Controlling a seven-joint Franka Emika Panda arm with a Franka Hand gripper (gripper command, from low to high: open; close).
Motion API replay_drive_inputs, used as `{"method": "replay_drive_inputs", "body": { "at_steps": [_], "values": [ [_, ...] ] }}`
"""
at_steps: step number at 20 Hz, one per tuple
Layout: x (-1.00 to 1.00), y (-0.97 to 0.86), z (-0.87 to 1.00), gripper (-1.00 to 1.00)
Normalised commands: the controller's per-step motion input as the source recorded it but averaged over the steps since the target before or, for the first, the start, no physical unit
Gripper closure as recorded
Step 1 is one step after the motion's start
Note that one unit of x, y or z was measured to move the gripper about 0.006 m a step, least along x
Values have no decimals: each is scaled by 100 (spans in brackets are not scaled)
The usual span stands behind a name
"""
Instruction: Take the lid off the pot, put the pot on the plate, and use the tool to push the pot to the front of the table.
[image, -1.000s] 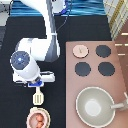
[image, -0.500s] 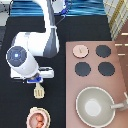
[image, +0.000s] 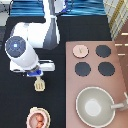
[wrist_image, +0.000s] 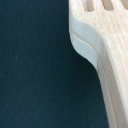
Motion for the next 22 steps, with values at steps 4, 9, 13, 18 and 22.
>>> {"method": "replay_drive_inputs", "body": {
  "at_steps": [4,9,13,18,22],
  "values": [
    [-100,15,-55,100],
    [-100,14,-57,100],
    [-100,11,-58,100],
    [-100,2,-52,100],
    [-92,5,10,-100]
  ]
}}
